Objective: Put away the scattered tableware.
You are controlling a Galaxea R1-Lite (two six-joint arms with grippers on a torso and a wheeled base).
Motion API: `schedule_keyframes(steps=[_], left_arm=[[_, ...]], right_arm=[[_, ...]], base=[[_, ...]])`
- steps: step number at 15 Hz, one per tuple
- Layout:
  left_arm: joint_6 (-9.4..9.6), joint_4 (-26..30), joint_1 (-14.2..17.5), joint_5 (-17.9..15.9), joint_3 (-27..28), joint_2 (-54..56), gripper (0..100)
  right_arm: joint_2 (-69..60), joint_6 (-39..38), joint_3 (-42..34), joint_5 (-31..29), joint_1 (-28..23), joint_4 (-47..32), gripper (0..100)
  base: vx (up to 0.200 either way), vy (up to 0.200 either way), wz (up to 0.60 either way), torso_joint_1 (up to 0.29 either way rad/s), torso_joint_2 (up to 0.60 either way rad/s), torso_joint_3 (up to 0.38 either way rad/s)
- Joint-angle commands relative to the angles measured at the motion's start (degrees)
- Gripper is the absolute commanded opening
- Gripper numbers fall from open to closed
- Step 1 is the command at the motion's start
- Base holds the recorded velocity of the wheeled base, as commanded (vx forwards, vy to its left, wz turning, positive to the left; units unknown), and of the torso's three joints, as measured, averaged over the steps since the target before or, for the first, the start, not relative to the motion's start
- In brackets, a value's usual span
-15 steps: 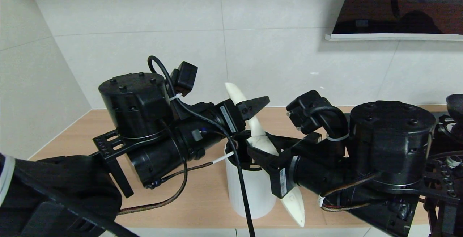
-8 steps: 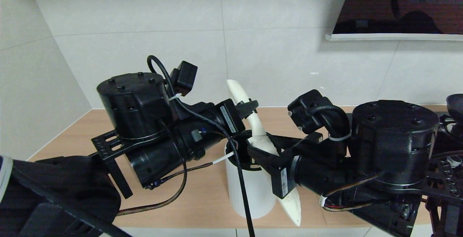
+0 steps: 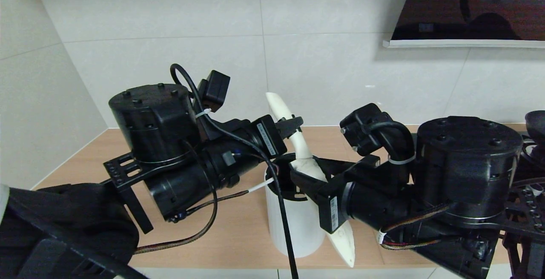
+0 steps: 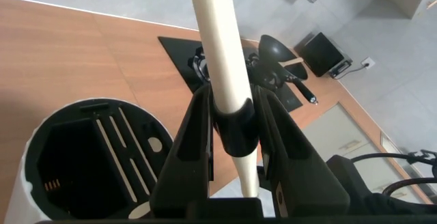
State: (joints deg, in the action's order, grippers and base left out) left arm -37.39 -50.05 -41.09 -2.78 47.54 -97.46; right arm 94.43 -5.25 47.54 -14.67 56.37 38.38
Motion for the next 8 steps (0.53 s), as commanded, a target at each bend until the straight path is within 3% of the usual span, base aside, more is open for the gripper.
schedule_keyframes(steps=[1, 8], left_arm=[[-0.05, -0.13, -0.04, -0.21, -0.08, 0.78, 0], [0.04, 0.04, -0.21, -0.56, 0.36, 2.10, 0]], right_arm=[[-0.12, -0.11, 0.01, -0.01, 0.06, 0.03, 100], [-2.85, -0.28, -0.26, -0.10, -0.73, 0.03, 100]], base=[[0.000, 0.000, 0.00, 0.000, 0.00, 0.000], [0.000, 0.000, 0.00, 0.000, 0.00, 0.000]])
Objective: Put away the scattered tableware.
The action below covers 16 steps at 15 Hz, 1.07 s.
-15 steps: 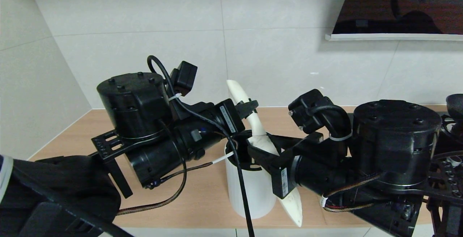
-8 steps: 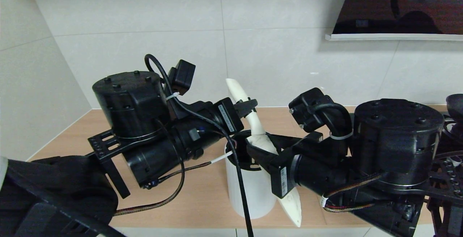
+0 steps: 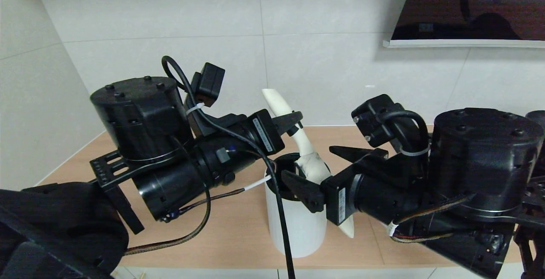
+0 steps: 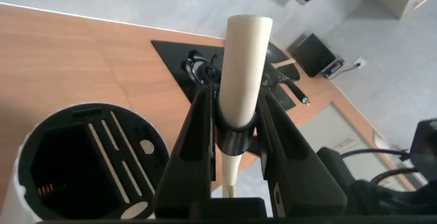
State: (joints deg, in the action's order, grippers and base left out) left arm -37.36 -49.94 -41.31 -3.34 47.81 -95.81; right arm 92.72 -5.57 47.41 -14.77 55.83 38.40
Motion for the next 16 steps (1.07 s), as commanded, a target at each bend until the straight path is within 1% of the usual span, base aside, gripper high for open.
schedule_keyframes(steps=[1, 2, 3, 4, 5, 6, 7, 8, 9, 10, 11, 12, 13, 14, 15, 16], left_arm=[[0.10, 0.73, 0.01, 0.35, 0.88, 1.85, 0], [0.10, 1.78, 0.01, 0.44, 1.32, 3.34, 0], [0.27, 4.15, 0.01, 0.88, 2.55, 5.63, 0], [0.98, 8.72, 0.01, 2.11, 4.48, 7.92, 0], [2.12, 14.09, 0.01, 4.31, 6.86, 10.20, 0], [2.65, 16.72, 0.01, 5.45, 8.09, 11.17, 0], [4.32, 22.61, 0.01, 8.00, 11.25, 13.19, 0], [6.16, 24.81, 0.01, 9.40, 13.01, 13.63, 0], [8.62, 25.34, -0.08, 10.11, 13.45, 13.89, 0], [11.52, 25.42, -0.08, 10.37, 13.45, 13.80, 0], [12.84, 25.42, -0.08, 10.64, 13.45, 13.63, 0], [16.45, 25.34, -0.26, 12.31, 13.62, 12.57, 0], [18.91, 25.42, -0.43, 14.15, 14.33, 11.96, 0], [21.46, 25.34, -1.05, 17.49, 14.94, 11.08, 0], [23.57, 25.16, -2.90, 21.45, 15.73, 10.02, 0], [24.88, 25.07, -5.88, 27.69, 16.26, 8.62, 0]], right_arm=[[-2.99, 0.12, -0.12, 0.01, -1.69, -0.08, 100], [-4.13, 0.12, -0.04, 0.10, -3.01, -0.08, 100], [-5.45, 0.12, 0.14, 0.19, -4.68, -0.43, 100], [-6.41, 0.21, 0.40, 0.45, -6.35, -0.52, 100], [-7.20, 0.21, 0.93, 0.71, -7.93, -0.70, 100], [-7.56, 0.21, 1.19, 0.71, -8.64, -0.78, 100], [-7.82, 0.30, 1.72, 0.71, -10.48, -0.78, 100], [-7.82, 0.30, 1.99, 0.80, -11.71, -0.78, 100], [-7.73, 0.39, 2.07, 0.80, -12.68, -0.78, 100], [-7.73, 0.39, 1.99, 0.80, -13.21, -0.78, 100], [-7.73, 0.39, 1.99, 0.80, -13.29, -0.78, 100], [-7.47, 0.39, 1.99, 0.80, -13.38, -0.87, 100], [-7.29, 0.39, 1.99, 0.80, -13.47, -0.78, 100], [-7.20, 0.39, 1.99, 0.80, -13.47, -0.87, 100], [-7.20, 0.39, 1.90, 0.80, -13.47, -0.78, 100], [-7.20, 0.39, 1.90, 0.80, -13.47, -0.78, 100]], base=[[0.000, 0.000, 0.00, 0.000, 0.00, 0.000], [0.000, 0.000, 0.00, 0.000, 0.00, 0.000], [0.000, 0.000, 0.00, 0.000, 0.00, 0.000], [0.000, 0.000, 0.00, 0.000, 0.00, 0.000], [0.000, 0.000, 0.00, 0.000, 0.00, 0.000], [0.000, 0.000, 0.00, 0.000, 0.00, 0.000], [0.000, 0.000, 0.00, 0.000, 0.00, 0.000], [0.000, 0.000, 0.00, 0.000, 0.00, 0.000], [0.000, 0.000, 0.00, 0.000, 0.00, 0.000], [0.000, 0.000, 0.00, 0.000, 0.00, 0.000], [0.000, 0.000, 0.00, 0.000, 0.00, 0.000], [0.000, 0.000, 0.00, 0.000, 0.00, 0.000], [0.000, 0.000, 0.00, 0.000, 0.00, 0.000], [0.000, 0.000, 0.00, 0.000, 0.00, 0.000], [0.000, 0.000, 0.00, 0.000, 0.00, 0.000], [0.000, 0.000, 0.00, 0.000, 0.00, 0.000]])
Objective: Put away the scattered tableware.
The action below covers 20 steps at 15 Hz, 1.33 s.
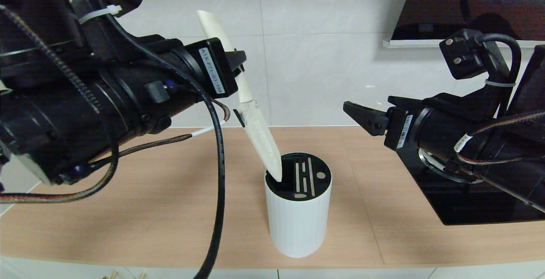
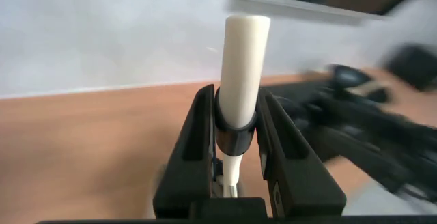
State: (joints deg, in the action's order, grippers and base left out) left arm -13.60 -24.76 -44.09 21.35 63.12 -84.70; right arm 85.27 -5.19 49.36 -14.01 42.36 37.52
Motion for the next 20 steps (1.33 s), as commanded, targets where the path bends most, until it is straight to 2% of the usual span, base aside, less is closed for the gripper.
schedule_keyframes(steps=[1, 2, 3, 4, 6, 20], left_arm=[[1.56, -0.11, -4.95, 7.66, 0.95, -3.45, 0], [3.15, -0.47, -6.88, 14.51, 1.04, -5.12, 0], [4.73, -1.52, -7.15, 19.26, 1.04, -6.79, 0], [5.52, -4.07, -7.32, 22.07, 0.95, -8.02, 0], [6.13, -7.50, -7.41, 22.16, 0.77, -8.90, 0], [5.78, -12.33, -7.94, 22.25, 0.77, -14.53, 0]], right_arm=[[0.24, 0.01, -0.14, -0.06, 0.00, 0.09, 100], [0.07, 0.01, -0.23, -0.06, 0.00, 0.09, 100], [-0.02, 0.01, -0.32, -0.06, 0.00, 0.09, 100], [-0.11, 0.01, -0.58, -0.06, 0.00, 0.09, 100], [-0.28, 0.10, -0.58, -0.32, 0.00, 0.09, 100], [-0.11, 0.18, -1.20, -0.58, 0.00, 0.09, 100]], base=[[0.000, 0.000, 0.00, 0.000, 0.00, 0.000], [0.000, 0.000, 0.00, 0.000, 0.00, 0.000], [0.000, 0.000, 0.00, 0.000, 0.00, 0.000], [0.000, 0.000, 0.00, 0.000, 0.00, 0.000], [0.000, 0.000, 0.00, 0.000, 0.00, 0.000], [0.000, 0.000, 0.00, 0.000, 0.00, 0.000]])
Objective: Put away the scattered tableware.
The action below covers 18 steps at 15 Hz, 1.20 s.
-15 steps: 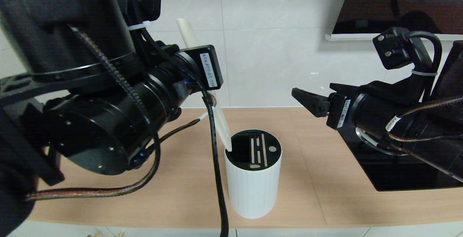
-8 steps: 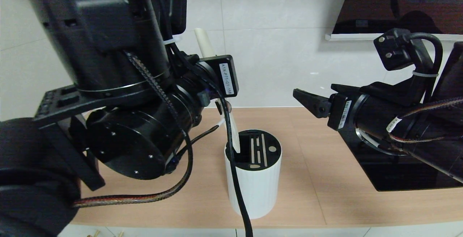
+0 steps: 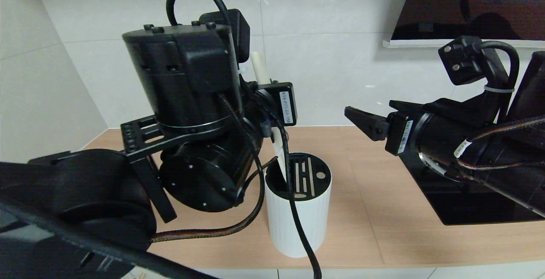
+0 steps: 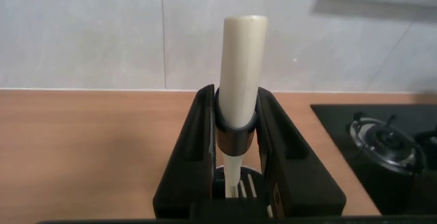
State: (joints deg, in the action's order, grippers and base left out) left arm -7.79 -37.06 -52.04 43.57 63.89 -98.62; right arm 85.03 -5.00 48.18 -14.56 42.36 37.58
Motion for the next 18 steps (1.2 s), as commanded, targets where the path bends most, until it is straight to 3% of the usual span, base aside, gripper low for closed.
schedule_keyframes(steps=[1, 8, 12, 16, 18], left_arm=[[-0.12, -0.03, 0.01, 0.02, -0.08, -0.69, 0], [-0.30, -0.56, 0.01, 0.11, -2.02, -3.68, 0], [-1.18, -3.37, 0.01, 0.11, -4.13, -7.37, 0], [-3.55, -4.51, 0.10, 0.02, -5.53, -10.19, 0], [-3.55, -4.51, 0.19, 0.02, -6.59, -10.89, 0]], right_arm=[[0.14, -0.01, -0.01, 0.05, 0.00, 0.03, 100], [0.14, -0.01, -0.28, 0.05, 0.00, 0.21, 100], [0.40, -0.01, -0.36, 0.05, 0.00, 0.21, 100], [0.22, -0.01, -0.36, -0.03, 0.00, 0.21, 100], [0.22, -0.01, -0.36, -0.03, 0.00, 0.21, 100]], base=[[0.000, 0.000, 0.00, 0.000, 0.00, 0.000], [0.000, 0.000, 0.00, 0.000, 0.00, 0.000], [0.000, 0.000, 0.00, 0.000, 0.00, 0.000], [0.000, 0.000, 0.00, 0.000, 0.00, 0.000], [0.000, 0.000, 0.00, 0.000, 0.00, 0.000]])
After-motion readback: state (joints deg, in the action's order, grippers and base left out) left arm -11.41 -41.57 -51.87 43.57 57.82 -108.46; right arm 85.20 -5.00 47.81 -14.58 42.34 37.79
